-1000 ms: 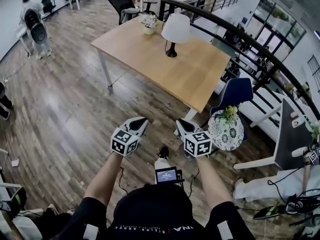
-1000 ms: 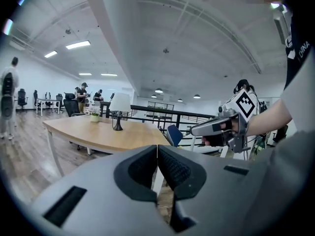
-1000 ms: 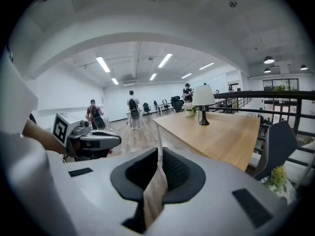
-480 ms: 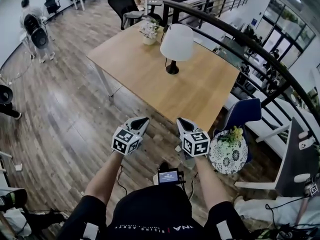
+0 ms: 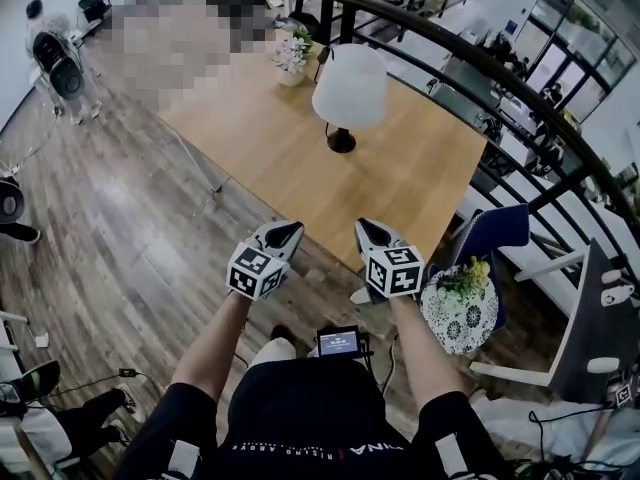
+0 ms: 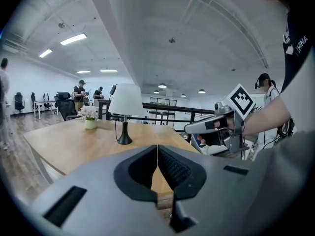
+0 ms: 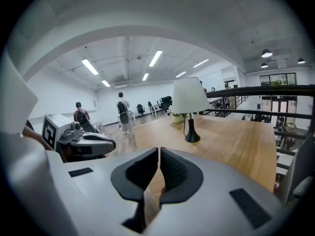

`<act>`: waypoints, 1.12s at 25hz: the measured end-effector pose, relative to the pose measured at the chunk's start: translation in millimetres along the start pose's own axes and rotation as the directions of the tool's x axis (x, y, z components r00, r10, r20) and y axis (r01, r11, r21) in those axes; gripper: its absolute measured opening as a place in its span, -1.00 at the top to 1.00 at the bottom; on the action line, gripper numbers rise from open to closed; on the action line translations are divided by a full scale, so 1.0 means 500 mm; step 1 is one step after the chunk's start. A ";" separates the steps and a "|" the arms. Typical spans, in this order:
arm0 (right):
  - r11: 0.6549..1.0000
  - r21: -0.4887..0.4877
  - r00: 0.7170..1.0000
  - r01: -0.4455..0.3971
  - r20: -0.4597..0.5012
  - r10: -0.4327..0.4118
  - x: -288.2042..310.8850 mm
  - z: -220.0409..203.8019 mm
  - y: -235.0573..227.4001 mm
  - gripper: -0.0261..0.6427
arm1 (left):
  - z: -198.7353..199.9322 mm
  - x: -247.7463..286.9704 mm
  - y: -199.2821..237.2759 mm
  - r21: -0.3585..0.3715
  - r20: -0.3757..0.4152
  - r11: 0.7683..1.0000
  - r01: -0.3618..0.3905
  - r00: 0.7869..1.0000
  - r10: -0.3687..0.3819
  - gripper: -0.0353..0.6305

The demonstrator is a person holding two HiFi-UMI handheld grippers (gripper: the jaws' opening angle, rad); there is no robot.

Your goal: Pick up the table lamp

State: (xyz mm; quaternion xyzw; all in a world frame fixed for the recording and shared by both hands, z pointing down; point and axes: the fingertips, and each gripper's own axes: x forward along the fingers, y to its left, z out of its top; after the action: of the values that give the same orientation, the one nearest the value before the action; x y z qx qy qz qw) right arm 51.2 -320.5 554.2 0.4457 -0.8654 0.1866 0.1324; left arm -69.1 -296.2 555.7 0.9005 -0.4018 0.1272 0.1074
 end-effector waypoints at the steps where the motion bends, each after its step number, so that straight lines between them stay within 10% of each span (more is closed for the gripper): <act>1: 1.000 0.005 1.000 0.011 -0.003 -0.011 0.010 0.002 0.000 0.81 | 0.003 0.003 0.013 -0.004 0.003 1.000 0.004 1.000 -0.004 0.84; 14: 0.995 0.051 0.996 0.091 0.012 -0.092 0.056 0.040 0.009 0.81 | 0.033 0.046 0.062 0.015 -0.003 0.992 0.125 0.992 -0.125 0.84; 28: 0.997 0.045 0.998 0.061 0.013 -0.062 0.057 0.046 -0.042 0.81 | 0.043 0.091 0.059 0.016 -0.010 0.996 0.087 0.996 -0.087 0.84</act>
State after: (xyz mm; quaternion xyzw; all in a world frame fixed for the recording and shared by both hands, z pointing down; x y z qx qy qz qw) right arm 50.9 -362.3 549.2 0.4763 -0.8479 0.1984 0.1216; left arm -58.8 -353.3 552.6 0.9174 -0.3605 0.1297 0.1076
